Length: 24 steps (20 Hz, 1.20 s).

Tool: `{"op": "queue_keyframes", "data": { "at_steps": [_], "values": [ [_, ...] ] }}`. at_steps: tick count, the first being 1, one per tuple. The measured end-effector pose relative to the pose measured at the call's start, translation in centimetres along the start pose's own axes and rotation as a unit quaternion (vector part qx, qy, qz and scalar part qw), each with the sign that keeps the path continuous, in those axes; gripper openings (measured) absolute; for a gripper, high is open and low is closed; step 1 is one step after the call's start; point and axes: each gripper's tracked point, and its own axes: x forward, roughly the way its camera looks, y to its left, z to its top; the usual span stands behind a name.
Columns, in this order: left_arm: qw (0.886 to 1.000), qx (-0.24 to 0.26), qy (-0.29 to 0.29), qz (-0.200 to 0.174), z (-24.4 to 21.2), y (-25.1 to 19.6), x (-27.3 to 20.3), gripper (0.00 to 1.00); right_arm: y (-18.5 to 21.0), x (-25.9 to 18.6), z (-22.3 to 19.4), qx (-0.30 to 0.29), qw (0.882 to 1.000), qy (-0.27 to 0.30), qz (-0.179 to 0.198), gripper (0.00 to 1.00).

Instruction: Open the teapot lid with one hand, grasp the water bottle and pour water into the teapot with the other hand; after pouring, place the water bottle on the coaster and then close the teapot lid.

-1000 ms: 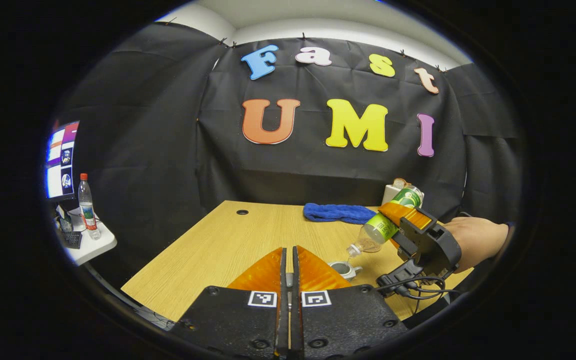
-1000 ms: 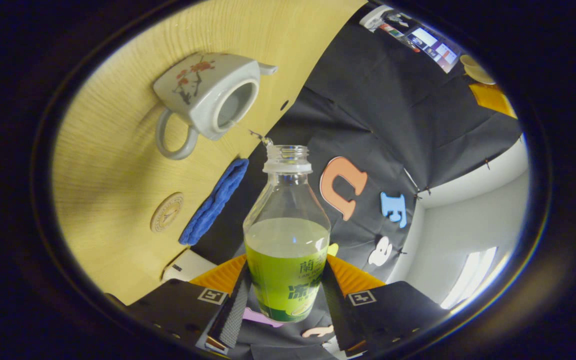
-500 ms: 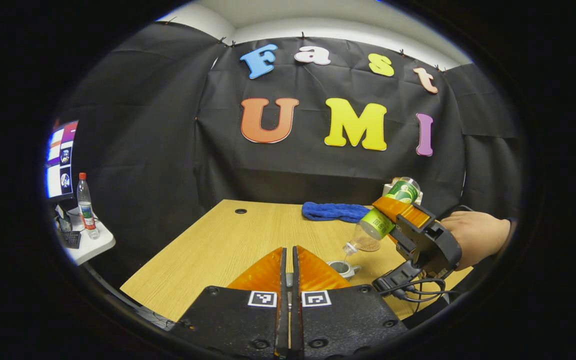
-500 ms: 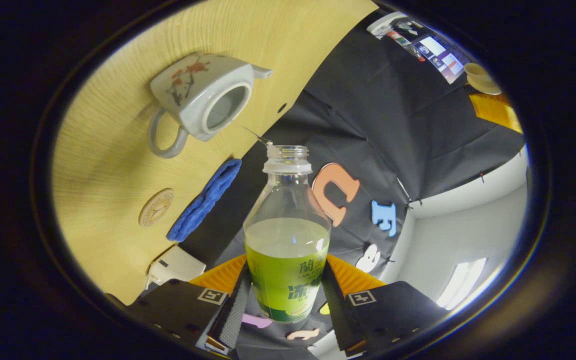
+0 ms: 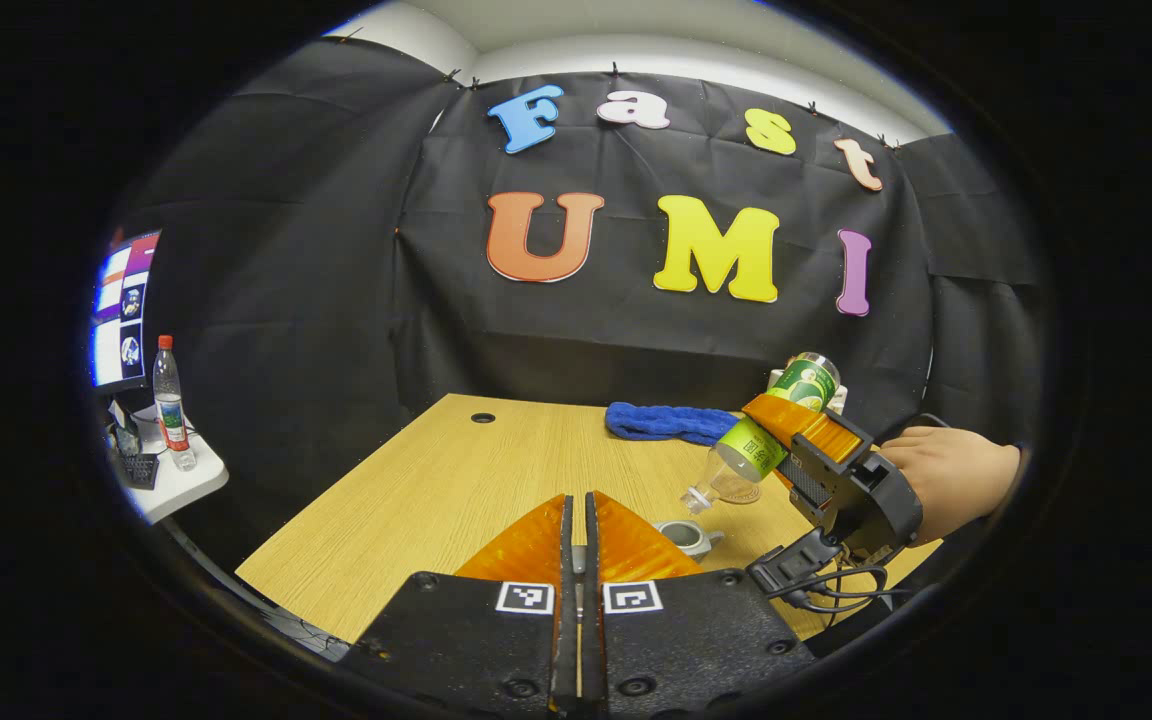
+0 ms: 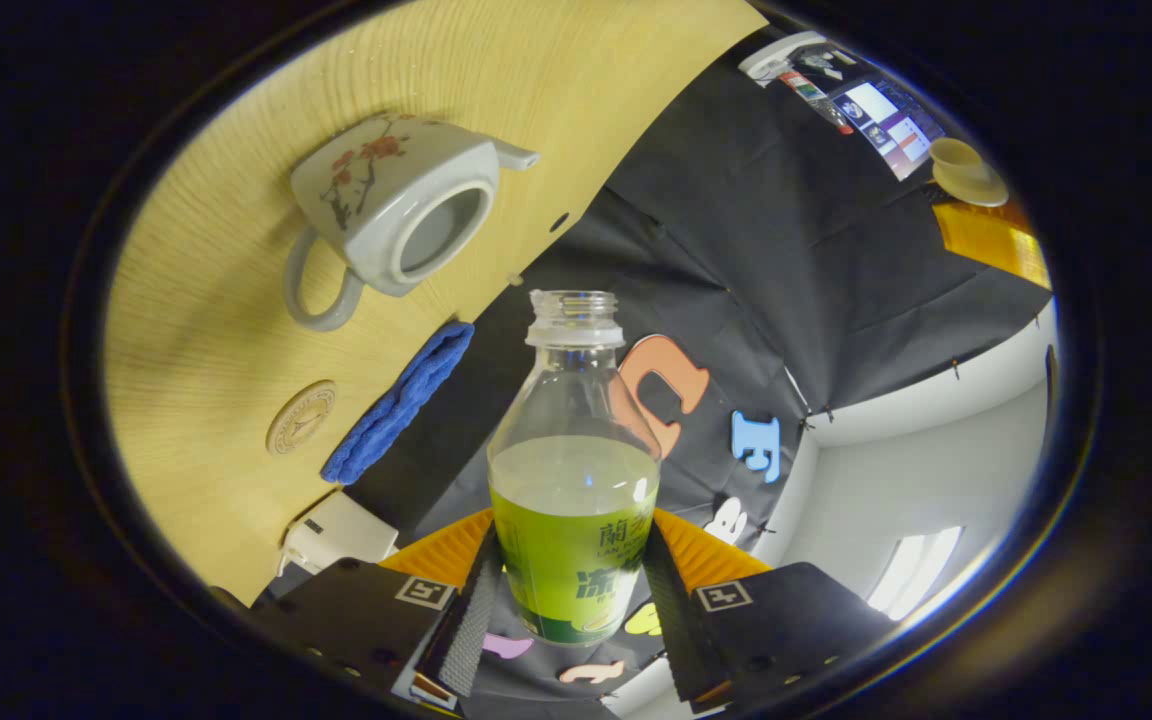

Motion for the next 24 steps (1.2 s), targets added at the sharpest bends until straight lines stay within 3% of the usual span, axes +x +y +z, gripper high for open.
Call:
{"op": "queue_keyframes", "data": {
  "at_steps": [8, 12, 17, 21, 24],
  "values": [
    [1.000, 0.003, 0.006, 0.002, -0.3, 0.1, 0.3, 0.04, -0.1, 0.0, 0.0, -0.004, 1.000, -0.006, -0.027, 0.73],
    [1.000, 0.004, 0.006, 0.002, -0.4, 0.0, 0.4, 0.04, 0.6, 0.0, -0.2, 0.026, 0.999, -0.003, -0.022, 0.74],
    [1.000, 0.008, 0.013, 0.005, -0.9, 0.1, 0.8, 0.04, 2.5, 0.1, -1.4, 0.108, 0.994, 0.008, 0.003, 0.75],
    [1.000, 0.010, 0.018, 0.010, -1.2, 0.4, 1.0, 0.04, 4.1, 0.2, -2.0, 0.206, 0.978, 0.020, 0.031, 0.73],
    [1.000, 0.010, 0.020, 0.009, -1.5, 0.5, 1.0, 0.04, 5.0, 0.9, -2.2, 0.308, 0.949, 0.030, 0.062, 0.76]
  ]
}}
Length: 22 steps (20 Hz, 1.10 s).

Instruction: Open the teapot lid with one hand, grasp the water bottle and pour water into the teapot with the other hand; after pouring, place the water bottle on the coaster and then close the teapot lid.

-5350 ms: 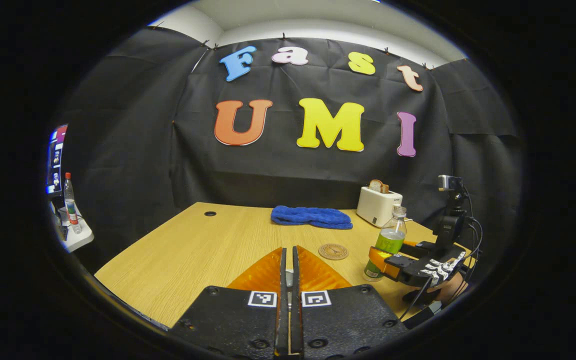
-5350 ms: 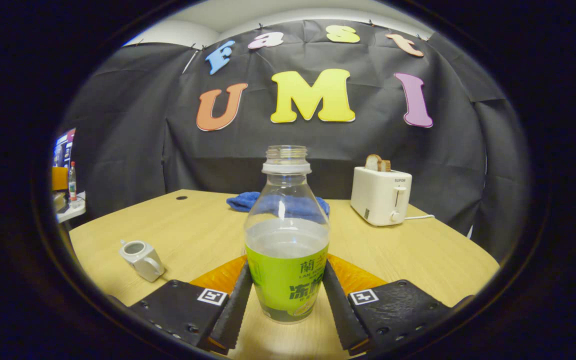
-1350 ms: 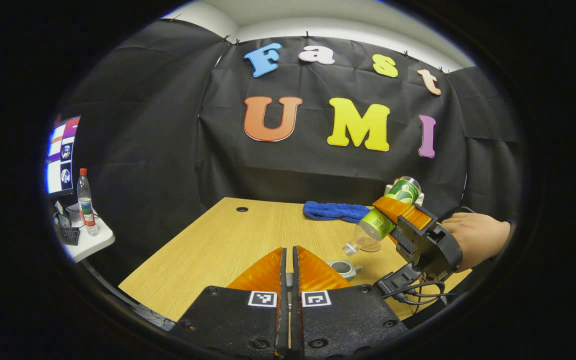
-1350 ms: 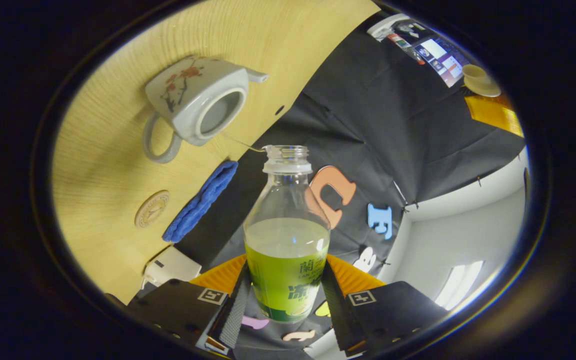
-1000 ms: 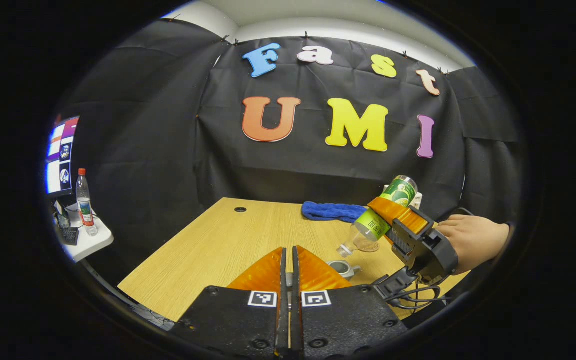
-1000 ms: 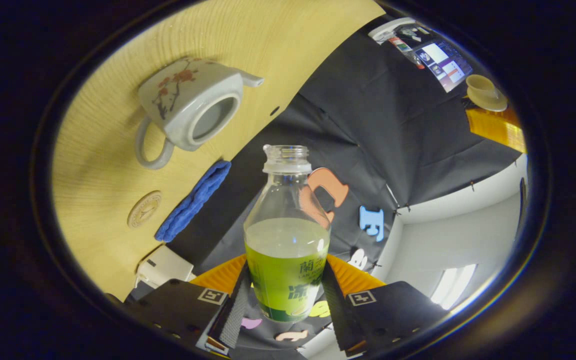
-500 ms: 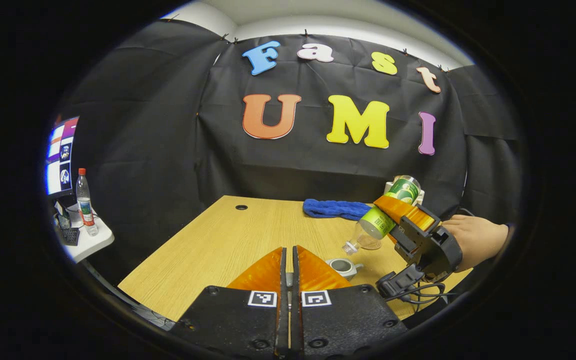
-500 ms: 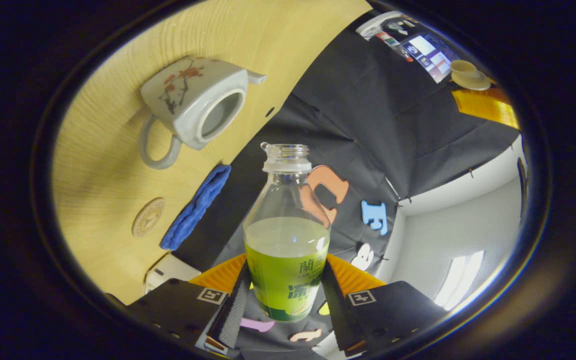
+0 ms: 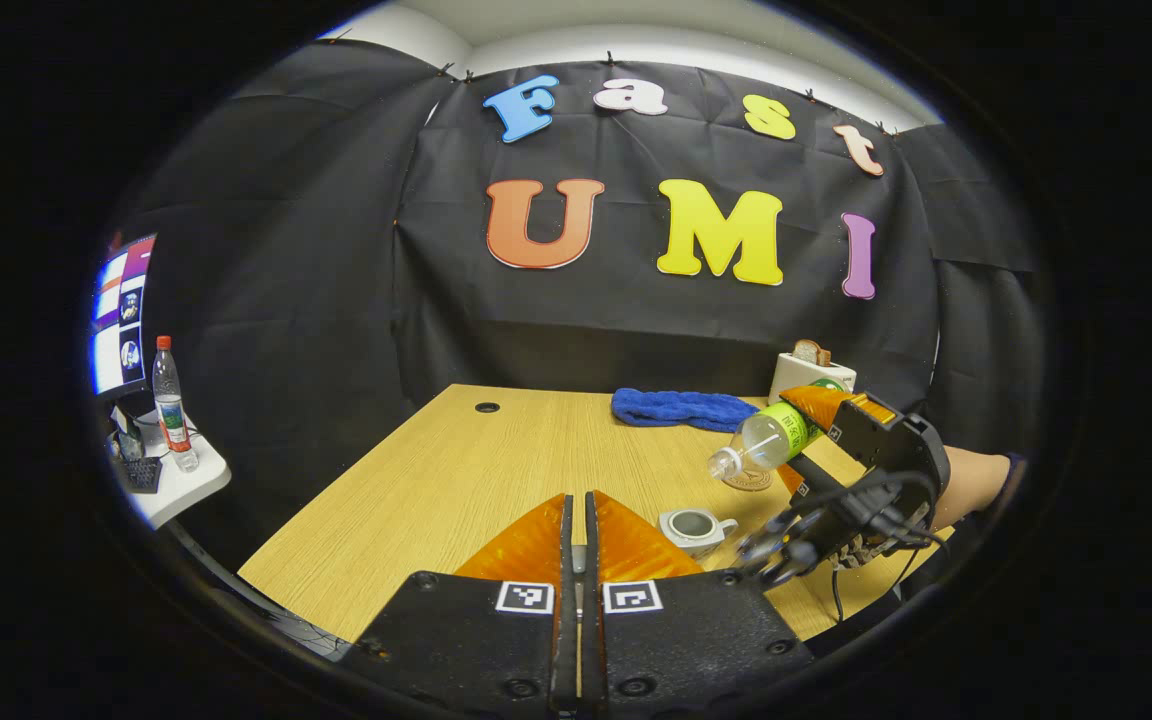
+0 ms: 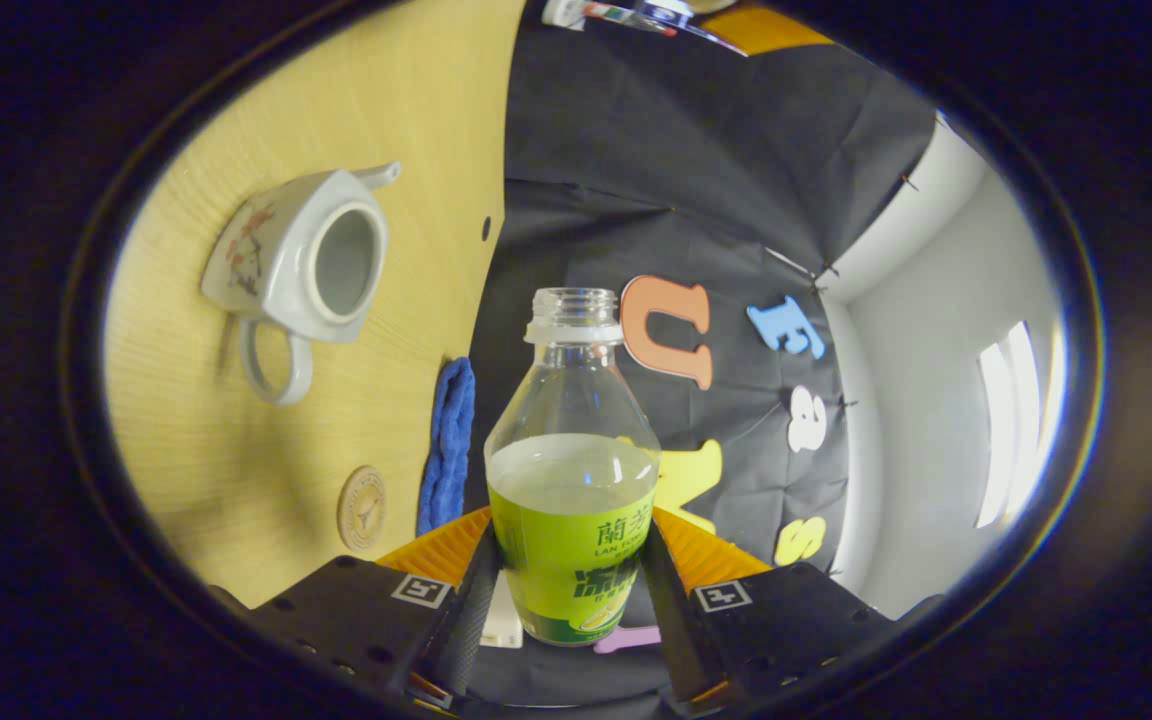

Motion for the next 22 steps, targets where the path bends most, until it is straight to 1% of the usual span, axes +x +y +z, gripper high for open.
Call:
{"op": "queue_keyframes", "data": {
  "at_steps": [2, 3, 4, 5, 6, 8, 9, 10, 11, 12, 13, 14, 15, 16, 17, 18, 20, 22],
  "values": [
    [1.000, -0.002, 0.003, -0.001, -0.2, -0.1, 0.3, 0.04, 0.2, 0.5, -0.4, 0.065, 0.998, 0.013, 0.022, 0.76],
    [1.000, -0.001, 0.004, -0.001, -0.2, -0.2, 0.4, 0.04, 0.6, 0.8, -1.1, 0.105, 0.993, 0.025, 0.035, 0.73],
    [1.000, 0.000, 0.003, -0.002, -0.2, -0.3, 0.4, 0.04, 0.8, 1.0, -1.6, 0.149, 0.987, 0.035, 0.048, 0.73],
    [1.000, 0.003, 0.002, -0.004, -0.2, -0.5, 0.4, 0.04, 0.6, 1.5, -2.1, 0.191, 0.979, 0.046, 0.055, 0.73],
    [1.000, 0.006, 0.001, -0.006, -0.2, -0.7, 0.5, 0.04, 0.3, 1.8, -2.6, 0.229, 0.970, 0.057, 0.055, 0.76],
    [1.000, 0.014, -0.001, -0.010, -0.3, -1.2, 0.6, 0.04, -0.7, 3.1, -4.1, 0.307, 0.947, 0.079, 0.049, 0.76],
    [1.000, 0.017, -0.002, -0.011, -0.3, -1.4, 0.6, 0.04, -0.9, 3.8, -5.0, 0.349, 0.932, 0.087, 0.050, 0.76],
    [1.000, 0.019, -0.002, -0.012, -0.2, -1.5, 0.7, 0.04, -1.0, 4.2, -5.7, 0.392, 0.914, 0.097, 0.049, 0.76],
    [1.000, 0.018, -0.004, -0.014, 0.0, -1.7, 0.6, 0.04, -1.1, 4.4, -6.4, 0.435, 0.893, 0.104, 0.051, 0.76],
    [1.000, 0.016, -0.007, -0.016, 0.1, -1.9, 0.6, 0.04, -1.1, 4.9, -6.8, 0.484, 0.867, 0.109, 0.055, 0.73],
    [1.000, 0.016, -0.009, -0.017, 0.3, -2.0, 0.6, 0.04, -0.5, 5.1, -7.1, 0.530, 0.837, 0.120, 0.067, 0.73],
    [1.000, 0.017, -0.011, -0.018, 0.4, -2.1, 0.5, 0.04, 0.3, 5.6, -7.1, 0.576, 0.803, 0.129, 0.085, 0.76],
    [1.000, 0.019, -0.013, -0.018, 0.3, -2.1, 0.5, 0.04, 1.4, 6.1, -7.3, 0.619, 0.766, 0.141, 0.101, 0.73],
    [1.000, 0.019, -0.013, -0.019, 0.3, -2.1, 0.5, 0.04, 2.2, 6.6, -7.3, 0.649, 0.736, 0.152, 0.116, 0.70],
    [1.000, 0.018, -0.012, -0.017, 0.2, -2.0, 0.5, 0.04, 2.8, 7.0, -7.4, 0.673, 0.712, 0.158, 0.122, 0.73],
    [1.000, 0.018, -0.011, -0.017, 0.1, -2.0, 0.8, 0.04, 3.3, 7.6, -7.4, 0.685, 0.699, 0.164, 0.126, 0.73],
    [1.000, 0.017, -0.007, -0.017, -0.2, -1.9, 0.9, 0.05, 4.8, 8.6, -7.1, 0.698, 0.682, 0.170, 0.139, 0.75],
    [1.000, 0.019, -0.003, -0.009, -0.5, -1.7, 1.2, 0.04, 6.1, 8.9, -6.6, 0.698, 0.681, 0.168, 0.147, 0.73]
  ]
}}
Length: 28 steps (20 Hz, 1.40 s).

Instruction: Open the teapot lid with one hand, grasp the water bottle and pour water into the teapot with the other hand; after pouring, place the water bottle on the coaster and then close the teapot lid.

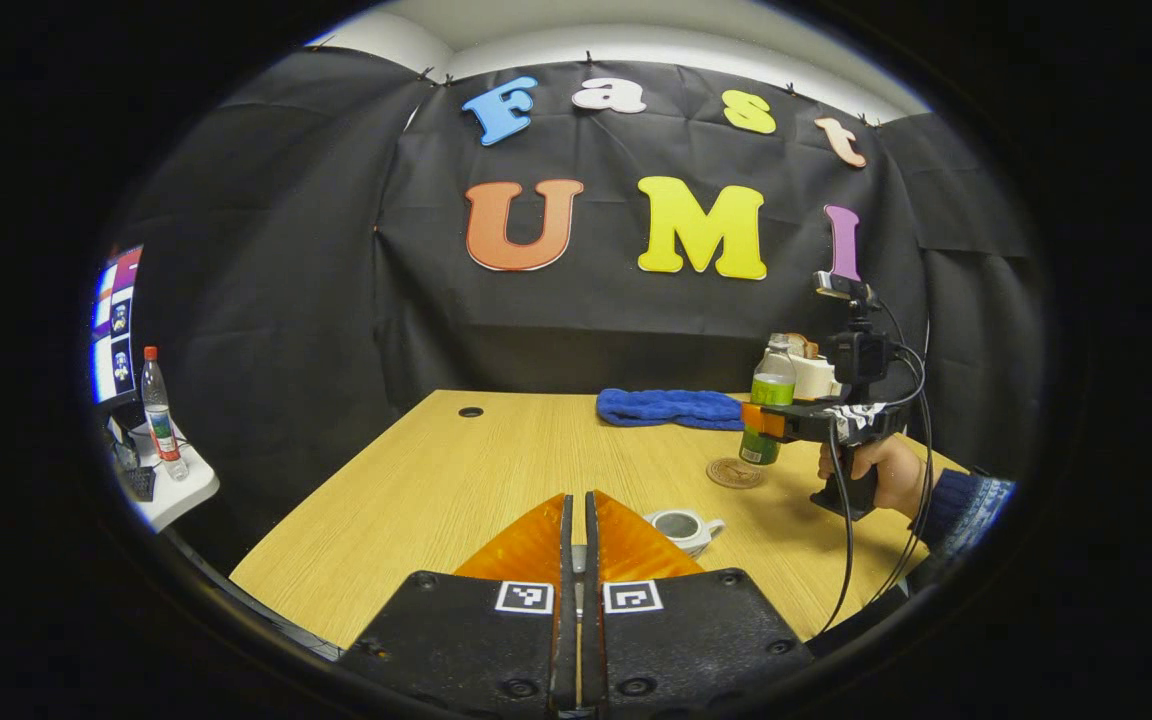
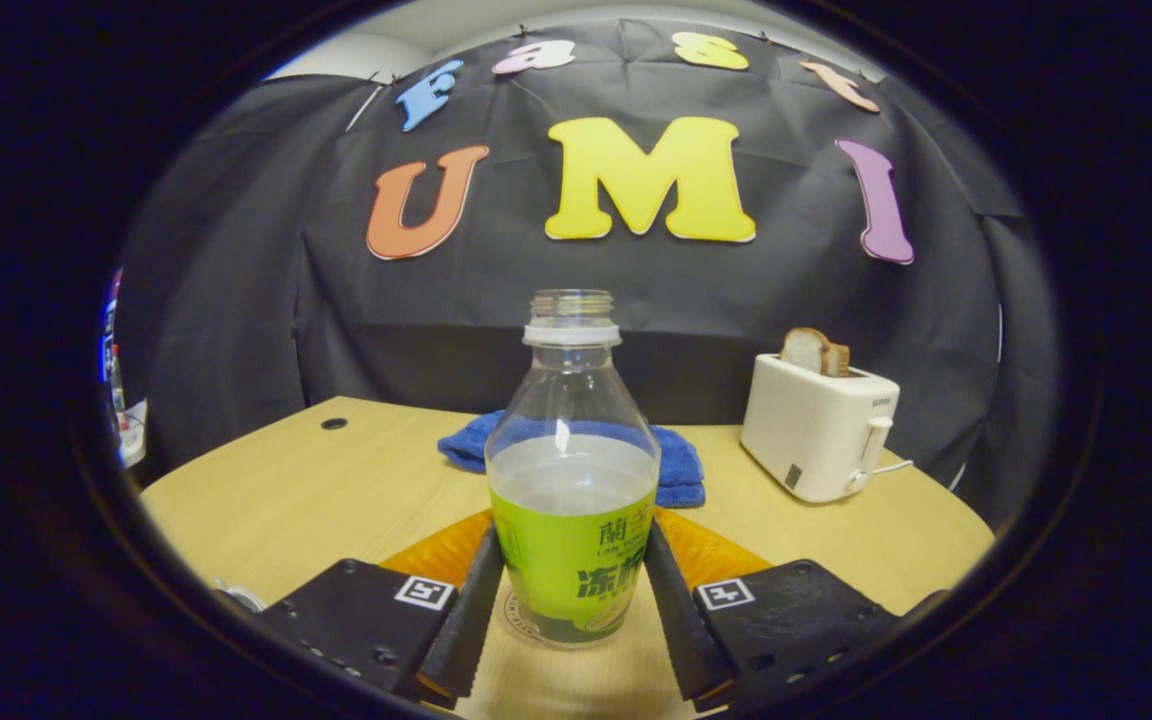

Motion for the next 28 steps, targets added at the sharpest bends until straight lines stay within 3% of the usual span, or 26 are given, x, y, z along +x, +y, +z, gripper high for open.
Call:
{"op": "queue_keyframes", "data": {
  "at_steps": [2, 8, 11, 12, 13, 20, 28],
  "values": [
    [1.000, 0.003, 0.003, 0.004, -0.3, 0.0, 0.2, 0.04, 1.1, 0.6, -0.4, 0.002, 1.000, -0.001, 0.015, 0.73],
    [1.000, 0.016, 0.012, 0.005, -0.9, -0.6, 0.7, 0.04, 1.4, 1.7, -1.7, -0.026, 1.000, 0.005, 0.010, 0.75],
    [1.000, 0.021, 0.010, 0.003, -0.7, -1.0, 0.8, 0.04, 1.3, 1.2, -1.8, -0.016, 1.000, 0.007, 0.021, 0.83],
    [1.000, 0.023, 0.008, 0.004, -0.8, -1.0, 0.8, 0.04, 1.2, 0.7, -1.7, -0.012, 1.000, 0.008, 0.020, 0.96],
    [1.000, 0.025, 0.005, 0.004, -0.5, -1.2, 0.8, 0.04, 1.0, 0.3, -1.7, -0.010, 1.000, 0.007, 0.020, 0.98],
    [0.999, 0.018, -0.036, -0.035, 1.0, -4.2, 1.3, 0.04, -1.7, -6.4, -1.7, -0.011, 0.999, -0.026, 0.028, 0.96],
    [0.994, 0.011, -0.060, -0.085, 0.3, -9.2, 5.6, 0.04, -7.7, -14.4, -5.0, -0.034, 0.998, -0.046, 0.004, 0.95]
  ]
}}
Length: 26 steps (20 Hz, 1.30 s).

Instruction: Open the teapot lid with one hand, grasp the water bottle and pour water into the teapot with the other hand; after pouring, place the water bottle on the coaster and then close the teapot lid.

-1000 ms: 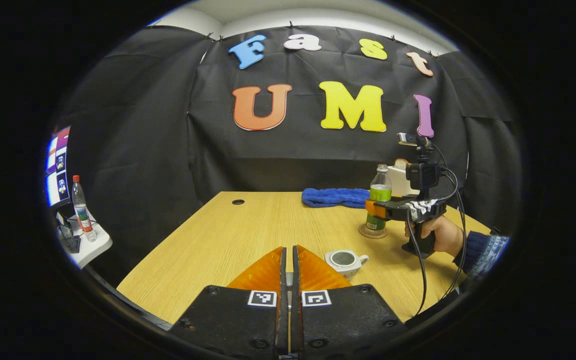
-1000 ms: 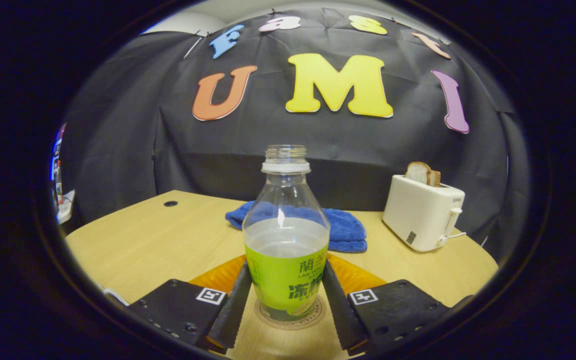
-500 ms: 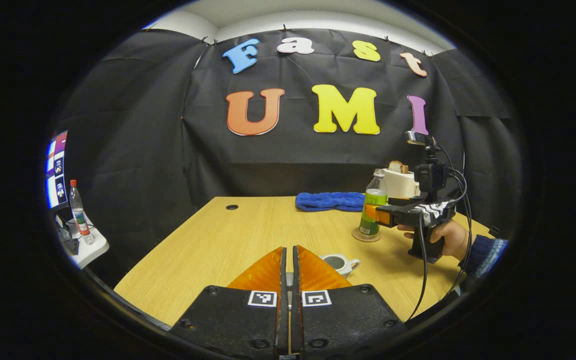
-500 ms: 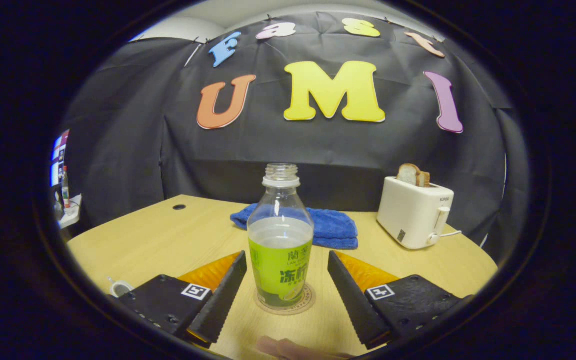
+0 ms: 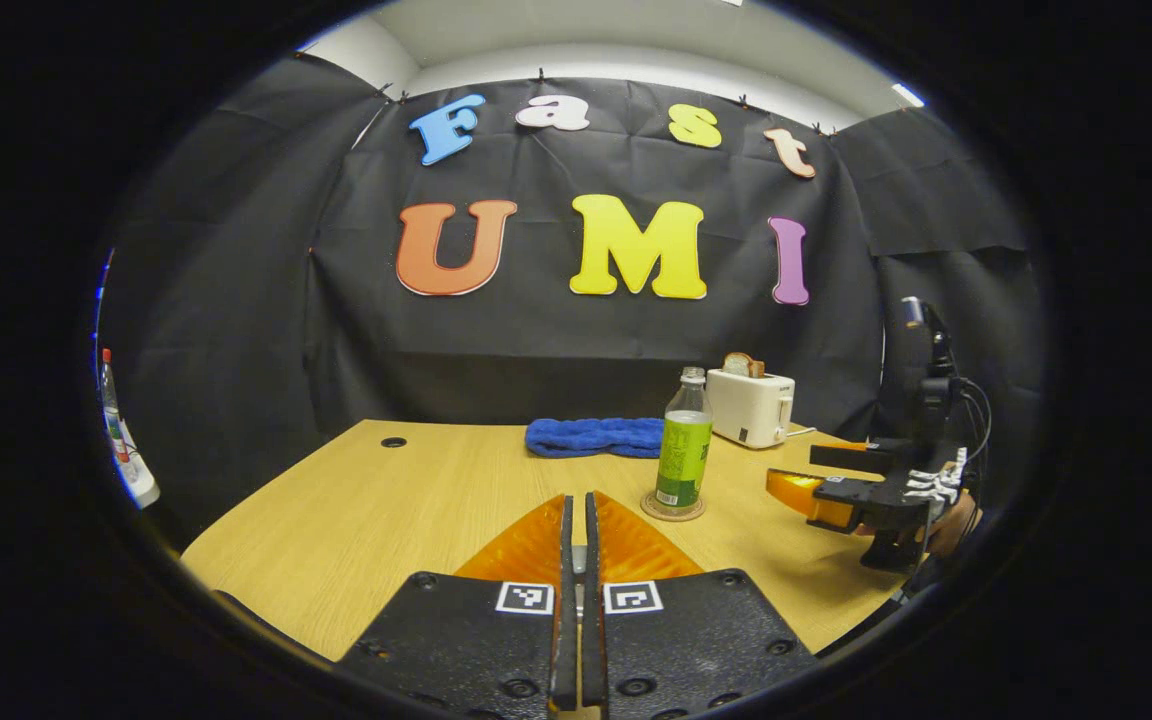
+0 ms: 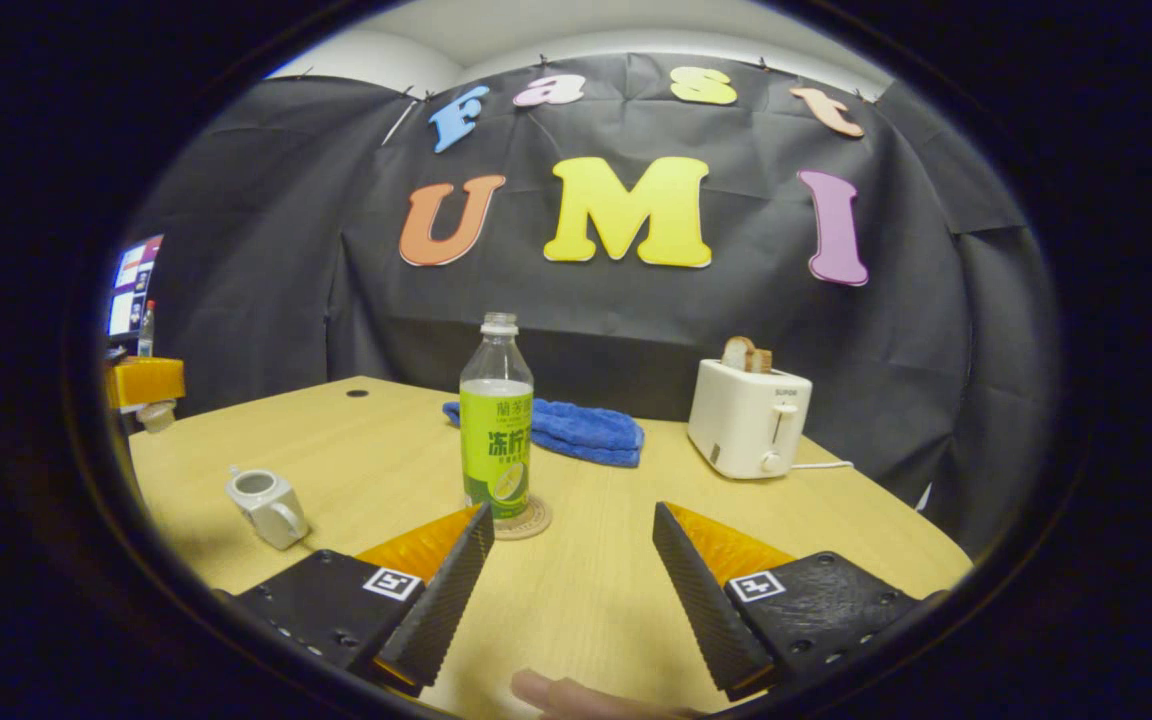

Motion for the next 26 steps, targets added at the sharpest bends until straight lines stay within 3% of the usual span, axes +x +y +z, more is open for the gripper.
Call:
{"op": "queue_keyframes", "data": {
  "at_steps": [4, 9, 11, 23, 26],
  "values": [
    [1.000, -0.004, 0.007, 0.002, -1.8, -0.4, 3.7, 0.05, -2.0, -3.4, 0.6, 0.003, 1.000, -0.031, -0.005, 0.95],
    [0.999, -0.024, 0.017, 0.037, -4.3, 1.7, 6.8, 0.04, -3.0, -6.2, 1.2, 0.004, 0.998, -0.063, 0.003, 0.95],
    [0.999, -0.034, 0.025, 0.029, -5.2, 1.2, 7.5, 0.04, -3.2, -6.7, 1.2, 0.012, 0.998, -0.069, 0.007, 0.97],
    [0.997, -0.006, 0.029, 0.066, -6.8, 1.1, 7.4, 0.06, -5.2, -7.3, 2.0, 0.025, 0.997, -0.068, -0.001, 0.95],
    [0.998, -0.015, 0.032, 0.046, -6.6, 0.0, 7.0, 0.13, -5.2, -7.6, 2.4, 0.025, 0.997, -0.072, 0.002, 0.95]
  ]
}}
